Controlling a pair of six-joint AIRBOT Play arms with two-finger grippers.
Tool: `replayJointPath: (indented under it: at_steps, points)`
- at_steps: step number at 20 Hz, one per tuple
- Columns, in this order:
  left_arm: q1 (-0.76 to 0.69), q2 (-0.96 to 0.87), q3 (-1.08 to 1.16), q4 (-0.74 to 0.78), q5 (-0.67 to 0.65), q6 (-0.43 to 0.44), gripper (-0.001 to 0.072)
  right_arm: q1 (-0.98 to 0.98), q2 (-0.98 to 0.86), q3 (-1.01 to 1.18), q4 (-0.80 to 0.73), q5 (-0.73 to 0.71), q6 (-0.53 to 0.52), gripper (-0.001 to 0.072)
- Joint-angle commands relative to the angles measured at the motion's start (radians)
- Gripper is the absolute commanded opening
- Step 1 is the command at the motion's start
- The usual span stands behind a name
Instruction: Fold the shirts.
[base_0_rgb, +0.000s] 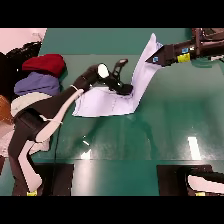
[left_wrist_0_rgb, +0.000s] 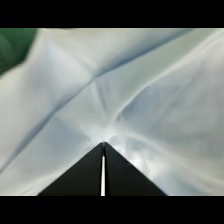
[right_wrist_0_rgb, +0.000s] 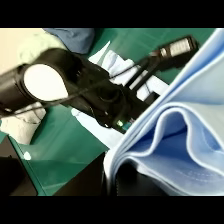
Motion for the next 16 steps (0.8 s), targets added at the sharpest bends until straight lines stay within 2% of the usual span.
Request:
replayJointPath:
  at_steps: [1,5,8,9,10,11,12,13,15,16]
  points:
    - [0.094,0.103,0.001,0.141,-0.063,0.000,0.0023,0.078,-0.009,0.004,-0.020,-0.063,-0.015,0.0015]
    - [0.275,0.279,0.001,0.324,-0.166,0.002,0.0024,0.256,-0.139,0.098,-0.015,-0.102,-0.065,0.0015]
    - [0.417,0.408,0.001,0.332,-0.219,0.003,0.0024,0.428,-0.314,0.242,-0.016,-0.222,-0.100,0.0019]
    - [0.453,0.444,0.000,0.332,-0.226,0.003,0.0024,0.481,-0.378,0.291,-0.016,-0.267,-0.100,0.0067]
    - [0.485,0.476,0.001,0.332,-0.233,0.003,0.0024,0.522,-0.433,0.331,-0.019,-0.314,-0.102,0.0308]
    - [0.513,0.504,0.000,0.332,-0.240,0.003,0.0024,0.555,-0.484,0.370,-0.024,-0.348,-0.101,0.0618]
    - [0.534,0.528,0.000,0.332,-0.249,0.004,0.0025,0.571,-0.520,0.397,-0.023,-0.345,-0.101,0.0711]
    - [0.550,0.545,0.000,0.332,-0.260,0.005,0.0025,0.575,-0.535,0.405,-0.026,-0.320,-0.101,0.0655]
    - [0.562,0.566,0.000,0.331,-0.284,0.011,0.0024,0.541,-0.509,0.355,-0.095,-0.230,-0.100,0.0444]
    - [0.562,0.569,0.000,0.331,-0.299,0.011,0.0025,0.511,-0.481,0.309,-0.143,-0.176,-0.100,0.0432]
